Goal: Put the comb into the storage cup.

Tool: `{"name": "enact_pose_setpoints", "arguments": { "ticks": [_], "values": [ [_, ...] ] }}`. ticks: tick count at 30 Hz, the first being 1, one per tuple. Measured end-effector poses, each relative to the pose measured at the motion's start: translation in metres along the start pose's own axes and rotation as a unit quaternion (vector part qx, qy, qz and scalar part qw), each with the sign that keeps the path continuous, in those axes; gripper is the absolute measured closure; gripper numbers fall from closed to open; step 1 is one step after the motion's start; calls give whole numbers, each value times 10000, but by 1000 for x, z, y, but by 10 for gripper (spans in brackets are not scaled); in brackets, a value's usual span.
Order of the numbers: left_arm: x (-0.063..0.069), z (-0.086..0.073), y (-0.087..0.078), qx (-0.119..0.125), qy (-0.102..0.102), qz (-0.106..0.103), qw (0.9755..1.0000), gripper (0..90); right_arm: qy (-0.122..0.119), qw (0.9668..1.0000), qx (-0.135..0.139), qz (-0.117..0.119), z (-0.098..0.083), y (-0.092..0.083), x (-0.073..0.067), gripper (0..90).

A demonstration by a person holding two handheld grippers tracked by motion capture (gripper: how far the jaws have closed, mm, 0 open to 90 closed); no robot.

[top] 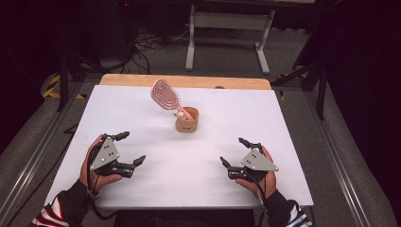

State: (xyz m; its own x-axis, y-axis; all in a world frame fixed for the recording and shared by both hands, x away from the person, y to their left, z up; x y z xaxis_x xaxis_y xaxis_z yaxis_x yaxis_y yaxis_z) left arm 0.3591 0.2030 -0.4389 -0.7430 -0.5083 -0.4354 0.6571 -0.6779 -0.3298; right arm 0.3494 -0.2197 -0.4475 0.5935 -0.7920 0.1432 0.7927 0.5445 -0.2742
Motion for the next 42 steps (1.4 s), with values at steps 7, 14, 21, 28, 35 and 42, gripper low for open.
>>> {"name": "enact_pose_setpoints", "arguments": {
  "ticks": [7,14,21,28,35,42],
  "values": [
    [0,-9,-6,-141,-18,11,9999,73,-17,10000,-10,-83,0,-2,1,131],
    [2,-20,-9,-252,-164,17,9995,70,40,9998,-64,-180,-5,-9,6,130],
    [9,-32,-9,-394,-305,-3,9988,70,111,9996,-101,-251,-9,-13,10,130],
    [14,-39,-13,-493,-423,-24,9979,63,163,9993,-183,-288,-15,-17,13,127],
    [11,-38,-14,-416,-452,37,9981,63,145,9993,-220,-248,-16,-14,13,119],
    [12,-36,-13,-395,-434,43,9983,63,121,9995,-161,-252,-15,-15,12,121]
  ]
}}
Point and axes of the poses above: each handheld gripper's, and its own axes: y roughly forward along the jaws, z roughly out of its top, x roughly to its right, the point moved 2 cm from there along y, roughly forward along the jaws, and after that the axes turned 12 degrees about y, right-handed, at the moved point
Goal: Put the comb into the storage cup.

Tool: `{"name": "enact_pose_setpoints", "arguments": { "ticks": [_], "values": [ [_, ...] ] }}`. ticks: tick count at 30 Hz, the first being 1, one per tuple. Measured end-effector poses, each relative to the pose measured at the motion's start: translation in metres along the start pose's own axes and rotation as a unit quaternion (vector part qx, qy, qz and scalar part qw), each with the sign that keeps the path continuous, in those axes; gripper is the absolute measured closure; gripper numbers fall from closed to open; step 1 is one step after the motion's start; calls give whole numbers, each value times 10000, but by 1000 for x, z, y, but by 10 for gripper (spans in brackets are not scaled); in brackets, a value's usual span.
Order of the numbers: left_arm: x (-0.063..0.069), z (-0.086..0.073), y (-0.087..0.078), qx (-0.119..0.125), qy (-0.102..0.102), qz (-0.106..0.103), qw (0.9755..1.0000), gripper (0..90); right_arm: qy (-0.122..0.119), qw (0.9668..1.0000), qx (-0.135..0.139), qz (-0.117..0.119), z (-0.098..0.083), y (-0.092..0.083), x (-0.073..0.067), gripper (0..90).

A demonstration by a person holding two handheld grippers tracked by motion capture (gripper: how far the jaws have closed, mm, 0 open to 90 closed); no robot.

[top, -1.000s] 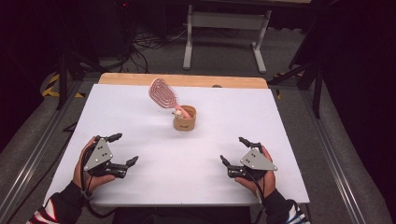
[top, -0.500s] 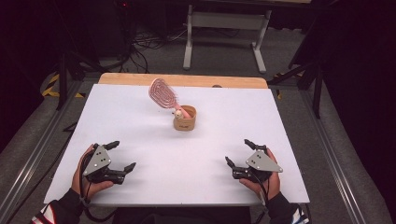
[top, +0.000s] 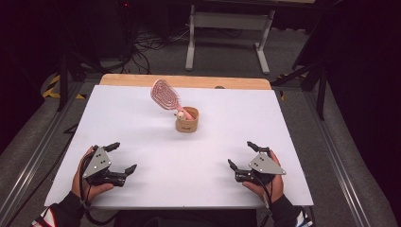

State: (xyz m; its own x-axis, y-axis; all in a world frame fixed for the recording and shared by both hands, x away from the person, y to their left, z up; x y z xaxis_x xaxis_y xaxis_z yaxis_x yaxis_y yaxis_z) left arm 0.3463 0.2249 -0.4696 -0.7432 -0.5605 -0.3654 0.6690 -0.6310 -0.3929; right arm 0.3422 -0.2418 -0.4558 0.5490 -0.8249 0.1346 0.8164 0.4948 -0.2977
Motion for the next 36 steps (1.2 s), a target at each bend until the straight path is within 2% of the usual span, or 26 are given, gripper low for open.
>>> {"name": "enact_pose_setpoints", "arguments": {
  "ticks": [13,36],
  "values": [
    [0,2,1,84,38,-92,9999,62,-41,10000,15,-52,1,-1,-2,124],
    [1,0,5,14,62,-133,9999,62,-5,10000,33,-58,1,-1,-1,126]
  ]
}}
Point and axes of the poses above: each handheld gripper's, and its own axes: y roughly forward along the jaws, z roughly out of its top, x roughly to its right, the point moved 2 cm from there along y, roughly forward along the jaws, and after that the axes turned 12 degrees about y, right-handed, at the moved point
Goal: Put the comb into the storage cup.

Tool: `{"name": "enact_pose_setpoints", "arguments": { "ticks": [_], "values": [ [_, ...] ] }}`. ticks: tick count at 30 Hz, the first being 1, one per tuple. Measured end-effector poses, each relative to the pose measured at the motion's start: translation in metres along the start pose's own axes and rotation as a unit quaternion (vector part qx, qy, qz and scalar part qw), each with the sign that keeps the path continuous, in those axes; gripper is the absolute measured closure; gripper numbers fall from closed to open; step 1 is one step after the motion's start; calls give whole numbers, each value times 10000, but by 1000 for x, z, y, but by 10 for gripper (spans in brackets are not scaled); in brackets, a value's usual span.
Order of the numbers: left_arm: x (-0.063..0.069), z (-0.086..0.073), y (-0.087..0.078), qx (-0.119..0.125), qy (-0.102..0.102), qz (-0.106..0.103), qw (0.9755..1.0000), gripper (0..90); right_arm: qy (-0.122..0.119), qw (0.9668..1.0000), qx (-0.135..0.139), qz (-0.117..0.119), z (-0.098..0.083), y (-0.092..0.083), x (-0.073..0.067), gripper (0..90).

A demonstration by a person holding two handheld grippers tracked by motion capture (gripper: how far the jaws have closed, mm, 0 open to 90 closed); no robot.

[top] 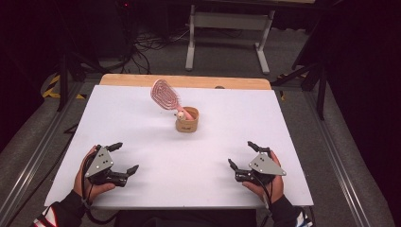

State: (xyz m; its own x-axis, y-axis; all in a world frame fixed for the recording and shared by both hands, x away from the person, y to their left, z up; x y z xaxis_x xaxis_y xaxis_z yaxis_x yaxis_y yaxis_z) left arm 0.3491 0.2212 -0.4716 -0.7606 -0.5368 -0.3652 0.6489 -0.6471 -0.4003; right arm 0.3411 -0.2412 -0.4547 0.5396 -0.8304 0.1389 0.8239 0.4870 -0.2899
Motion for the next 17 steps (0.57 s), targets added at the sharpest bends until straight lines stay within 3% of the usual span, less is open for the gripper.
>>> {"name": "enact_pose_setpoints", "arguments": {
  "ticks": [17],
  "values": [
    [-1,1,5,-54,5,-5,10000,62,-19,10000,13,11,0,-1,0,126]
  ]
}}
Point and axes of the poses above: each handheld gripper's, and its own axes: y roughly forward along the jaws, z roughly out of its top, x roughly to its right, the point moved 2 cm from there along y, roughly forward along the jaws, and after that the axes turned 12 degrees about y, right-handed, at the moved point
